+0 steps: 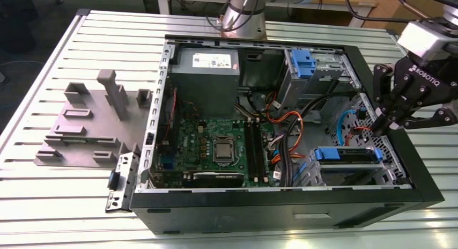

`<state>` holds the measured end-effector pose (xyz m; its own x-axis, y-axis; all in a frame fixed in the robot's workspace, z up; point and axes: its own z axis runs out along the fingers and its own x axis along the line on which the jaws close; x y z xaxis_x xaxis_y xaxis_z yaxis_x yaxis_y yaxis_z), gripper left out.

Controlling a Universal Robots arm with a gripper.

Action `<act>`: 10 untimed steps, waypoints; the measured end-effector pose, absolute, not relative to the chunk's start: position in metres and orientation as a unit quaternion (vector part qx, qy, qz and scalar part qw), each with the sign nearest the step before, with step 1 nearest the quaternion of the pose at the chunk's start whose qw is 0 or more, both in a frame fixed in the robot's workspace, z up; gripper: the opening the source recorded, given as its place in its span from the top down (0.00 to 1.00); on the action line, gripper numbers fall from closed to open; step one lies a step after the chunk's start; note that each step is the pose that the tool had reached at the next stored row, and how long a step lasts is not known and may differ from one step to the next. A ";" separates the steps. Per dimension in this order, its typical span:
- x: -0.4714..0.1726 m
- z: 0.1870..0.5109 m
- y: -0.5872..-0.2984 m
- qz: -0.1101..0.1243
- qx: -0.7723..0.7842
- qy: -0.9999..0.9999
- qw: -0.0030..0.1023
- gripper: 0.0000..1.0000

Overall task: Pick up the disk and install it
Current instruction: 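Insert the first disk wire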

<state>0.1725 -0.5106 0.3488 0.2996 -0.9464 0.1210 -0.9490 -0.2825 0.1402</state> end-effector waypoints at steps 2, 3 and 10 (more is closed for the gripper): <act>0.169 0.349 -0.511 0.008 0.801 -0.592 0.092 0.83; 0.167 0.349 -0.511 0.008 0.801 -0.592 0.092 0.83; 0.161 0.349 -0.511 0.012 0.801 -0.593 0.089 0.83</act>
